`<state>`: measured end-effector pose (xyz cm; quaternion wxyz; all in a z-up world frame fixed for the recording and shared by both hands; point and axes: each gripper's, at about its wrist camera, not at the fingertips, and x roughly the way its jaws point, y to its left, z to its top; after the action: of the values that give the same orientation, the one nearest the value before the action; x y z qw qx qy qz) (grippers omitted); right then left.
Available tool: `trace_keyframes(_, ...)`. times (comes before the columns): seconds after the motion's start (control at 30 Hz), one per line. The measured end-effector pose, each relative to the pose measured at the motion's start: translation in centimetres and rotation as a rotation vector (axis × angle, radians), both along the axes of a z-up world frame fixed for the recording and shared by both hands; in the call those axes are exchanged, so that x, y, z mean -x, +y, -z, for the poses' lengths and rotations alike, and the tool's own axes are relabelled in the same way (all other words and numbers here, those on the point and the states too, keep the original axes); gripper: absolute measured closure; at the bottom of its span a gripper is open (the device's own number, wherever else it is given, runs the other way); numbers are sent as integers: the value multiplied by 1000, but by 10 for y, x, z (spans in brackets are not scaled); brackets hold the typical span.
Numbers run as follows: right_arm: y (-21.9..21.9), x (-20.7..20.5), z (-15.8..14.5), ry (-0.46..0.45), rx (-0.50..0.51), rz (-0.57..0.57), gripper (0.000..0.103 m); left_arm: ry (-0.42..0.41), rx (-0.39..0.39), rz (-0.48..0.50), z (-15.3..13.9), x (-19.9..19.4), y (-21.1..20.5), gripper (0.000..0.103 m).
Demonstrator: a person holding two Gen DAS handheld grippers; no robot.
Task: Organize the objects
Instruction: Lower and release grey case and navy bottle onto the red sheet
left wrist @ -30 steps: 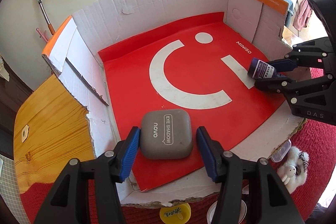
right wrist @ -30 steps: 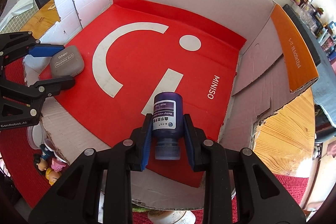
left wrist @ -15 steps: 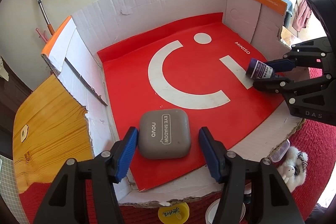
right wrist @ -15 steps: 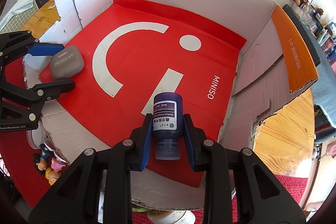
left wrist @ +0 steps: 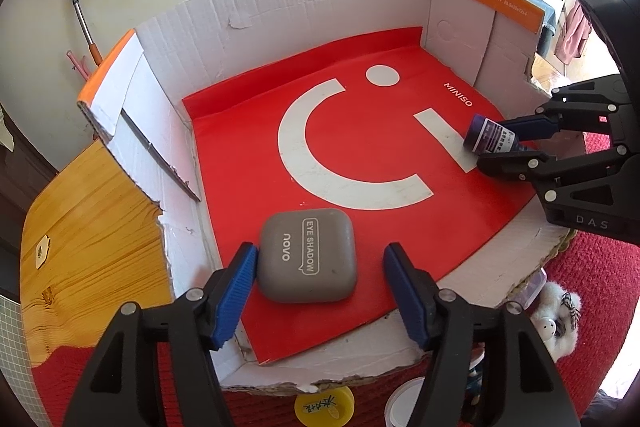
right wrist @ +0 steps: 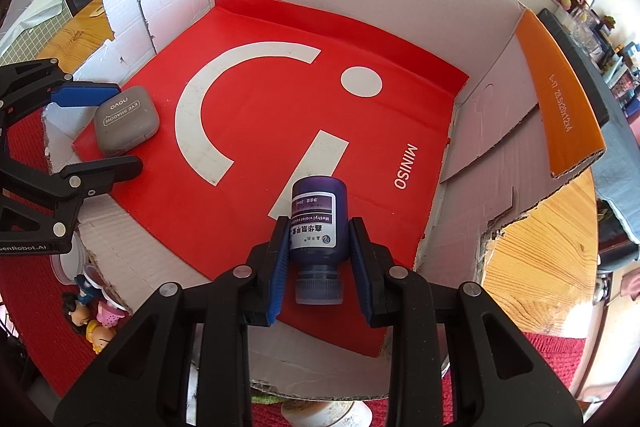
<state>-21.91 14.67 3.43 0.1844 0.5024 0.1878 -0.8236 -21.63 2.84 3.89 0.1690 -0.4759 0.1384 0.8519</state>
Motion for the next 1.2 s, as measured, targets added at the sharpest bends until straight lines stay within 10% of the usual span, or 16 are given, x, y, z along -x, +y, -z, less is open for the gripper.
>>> trace_keyframes(0.33, 3, 1, 0, 10, -8, -2, 69, -4, -9, -2, -1, 0, -1, 35)
trace_keyframes(0.43, 6, 2, -1, 21, -3, 4, 43, -6, -14, -3, -1, 1, -1, 34)
trace_keyframes(1.2, 25, 4, -10, 37, 17, 7, 43, 4, -69, -32, -12, 0, -10, 34)
